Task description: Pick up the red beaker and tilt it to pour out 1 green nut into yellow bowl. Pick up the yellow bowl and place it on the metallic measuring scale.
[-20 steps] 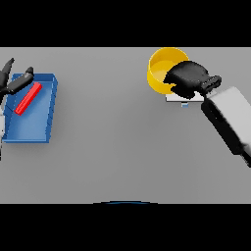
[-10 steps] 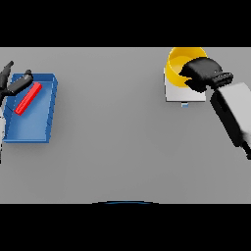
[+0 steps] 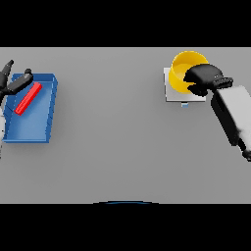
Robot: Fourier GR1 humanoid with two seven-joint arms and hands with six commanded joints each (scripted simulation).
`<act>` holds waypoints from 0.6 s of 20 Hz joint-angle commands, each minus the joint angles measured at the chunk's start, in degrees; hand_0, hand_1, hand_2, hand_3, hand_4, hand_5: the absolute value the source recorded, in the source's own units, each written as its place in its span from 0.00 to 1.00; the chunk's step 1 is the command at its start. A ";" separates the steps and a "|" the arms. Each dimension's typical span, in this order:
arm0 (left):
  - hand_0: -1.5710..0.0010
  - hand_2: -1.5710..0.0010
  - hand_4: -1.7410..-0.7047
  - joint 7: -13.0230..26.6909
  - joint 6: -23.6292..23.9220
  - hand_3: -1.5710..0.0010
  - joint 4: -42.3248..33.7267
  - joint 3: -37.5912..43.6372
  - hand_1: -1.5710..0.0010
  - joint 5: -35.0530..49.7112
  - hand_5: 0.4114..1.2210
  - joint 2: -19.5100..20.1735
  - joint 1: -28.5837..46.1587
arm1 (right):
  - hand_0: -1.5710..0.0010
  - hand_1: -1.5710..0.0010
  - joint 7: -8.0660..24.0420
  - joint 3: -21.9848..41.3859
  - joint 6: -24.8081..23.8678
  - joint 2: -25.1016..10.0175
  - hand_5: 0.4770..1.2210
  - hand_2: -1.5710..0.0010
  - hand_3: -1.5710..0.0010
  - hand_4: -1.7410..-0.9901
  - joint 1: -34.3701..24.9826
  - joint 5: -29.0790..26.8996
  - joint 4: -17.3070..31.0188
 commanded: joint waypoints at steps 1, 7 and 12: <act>1.00 1.00 0.87 0.21 -0.05 1.00 0.97 0.13 1.00 -0.14 0.47 0.17 -0.52 | 0.00 0.00 -0.49 -0.13 -0.14 -0.16 1.00 0.12 0.10 0.00 0.37 -0.30 -0.17; 1.00 1.00 0.87 -0.53 -0.37 1.00 0.50 -0.14 1.00 0.16 0.45 -0.19 0.33 | 0.15 0.28 0.46 -0.89 1.18 0.51 0.80 0.36 0.48 0.20 -0.57 -1.25 0.97; 1.00 1.00 0.87 -0.90 0.12 1.00 1.24 0.15 1.00 0.21 0.43 -0.44 -0.26 | 0.69 0.71 1.37 -2.32 3.63 0.67 0.52 0.76 0.80 0.34 -0.40 -3.17 1.17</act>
